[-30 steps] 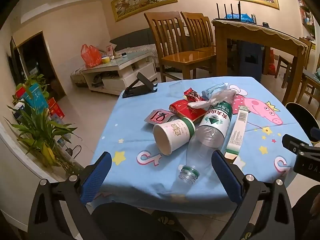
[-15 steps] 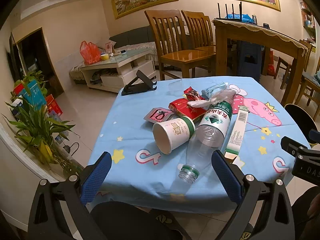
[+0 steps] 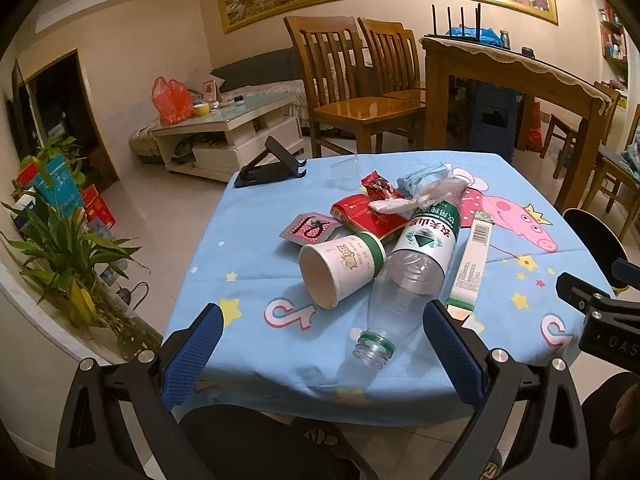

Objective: Collect trash

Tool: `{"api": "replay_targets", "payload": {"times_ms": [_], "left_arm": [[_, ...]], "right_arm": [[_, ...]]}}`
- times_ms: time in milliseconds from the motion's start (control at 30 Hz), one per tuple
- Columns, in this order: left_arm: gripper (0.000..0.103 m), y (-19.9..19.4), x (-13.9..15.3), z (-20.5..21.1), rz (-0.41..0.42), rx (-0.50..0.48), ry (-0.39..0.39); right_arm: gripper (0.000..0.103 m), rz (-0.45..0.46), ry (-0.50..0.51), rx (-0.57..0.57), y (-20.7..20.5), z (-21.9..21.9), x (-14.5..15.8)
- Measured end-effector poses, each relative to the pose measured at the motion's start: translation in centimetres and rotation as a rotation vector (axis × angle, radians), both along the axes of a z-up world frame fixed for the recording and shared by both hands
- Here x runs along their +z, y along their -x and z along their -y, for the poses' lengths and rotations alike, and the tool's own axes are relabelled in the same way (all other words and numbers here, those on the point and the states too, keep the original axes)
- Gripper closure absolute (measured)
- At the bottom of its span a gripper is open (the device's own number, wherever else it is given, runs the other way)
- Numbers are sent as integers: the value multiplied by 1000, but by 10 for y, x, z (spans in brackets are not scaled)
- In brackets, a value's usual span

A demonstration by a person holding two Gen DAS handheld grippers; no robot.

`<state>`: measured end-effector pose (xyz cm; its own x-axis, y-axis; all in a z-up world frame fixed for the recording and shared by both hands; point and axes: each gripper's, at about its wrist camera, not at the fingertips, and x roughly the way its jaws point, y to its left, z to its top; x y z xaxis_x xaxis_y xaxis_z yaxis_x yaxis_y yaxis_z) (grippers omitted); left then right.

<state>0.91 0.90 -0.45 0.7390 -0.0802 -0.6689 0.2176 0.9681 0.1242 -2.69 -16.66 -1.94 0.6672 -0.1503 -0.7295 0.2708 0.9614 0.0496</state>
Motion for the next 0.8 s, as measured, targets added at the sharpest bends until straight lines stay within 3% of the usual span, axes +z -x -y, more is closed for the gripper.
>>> {"api": "replay_targets", "payload": {"times_ms": [267, 800], "left_arm": [[6, -11, -4, -6, -32, -5, 21], [6, -31, 2, -14, -14, -2, 31]], "right_arm": [[5, -12, 13, 5, -5, -4, 0], [5, -17, 40, 21, -31, -9, 4]]}}
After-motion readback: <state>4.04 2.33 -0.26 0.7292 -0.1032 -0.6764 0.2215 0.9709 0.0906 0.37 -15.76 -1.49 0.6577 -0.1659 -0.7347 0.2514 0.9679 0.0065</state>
